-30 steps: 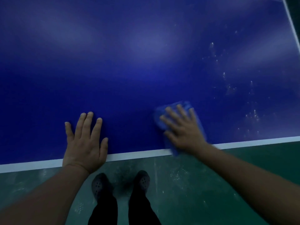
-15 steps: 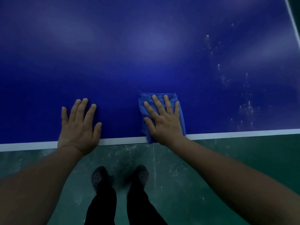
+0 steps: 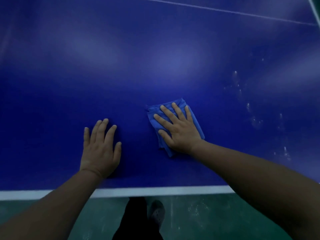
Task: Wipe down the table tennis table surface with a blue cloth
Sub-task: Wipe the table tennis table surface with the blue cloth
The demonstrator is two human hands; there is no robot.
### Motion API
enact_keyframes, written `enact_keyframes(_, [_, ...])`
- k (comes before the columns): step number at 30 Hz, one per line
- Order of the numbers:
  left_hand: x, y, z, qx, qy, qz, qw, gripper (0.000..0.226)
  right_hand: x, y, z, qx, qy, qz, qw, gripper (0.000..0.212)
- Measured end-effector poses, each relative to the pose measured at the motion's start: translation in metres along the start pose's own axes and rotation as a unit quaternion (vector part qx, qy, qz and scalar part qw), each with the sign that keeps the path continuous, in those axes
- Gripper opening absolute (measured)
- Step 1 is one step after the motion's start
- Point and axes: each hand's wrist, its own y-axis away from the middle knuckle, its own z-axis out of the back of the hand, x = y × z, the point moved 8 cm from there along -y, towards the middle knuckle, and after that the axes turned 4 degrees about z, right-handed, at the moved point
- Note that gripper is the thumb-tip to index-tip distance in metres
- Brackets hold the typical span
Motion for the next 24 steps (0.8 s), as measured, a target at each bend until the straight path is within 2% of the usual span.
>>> enact_keyframes(8, [-0.008,-0.158,0.030,-0.031,0.037,-0.009,0.999,0.066,-0.050,-0.085,0.018,-0.003,0.002,-0.036,0.999,0.057])
enact_keyframes(13, [-0.027,-0.237,0.028,-0.022,0.045,-0.021,0.999,0.072,-0.097,-0.147,0.031,-0.004,-0.006,-0.073,0.997,0.058])
enact_keyframes(17, [-0.032,-0.261,0.016,-0.011,0.034,0.005,0.999,0.073,-0.131,-0.194,0.044,-0.010,-0.008,-0.081,0.997,0.060])
enact_keyframes(24, [-0.037,-0.265,0.005,-0.003,-0.024,-0.023,0.999,0.062,-0.214,-0.301,0.067,-0.051,-0.016,-0.117,0.992,0.063])
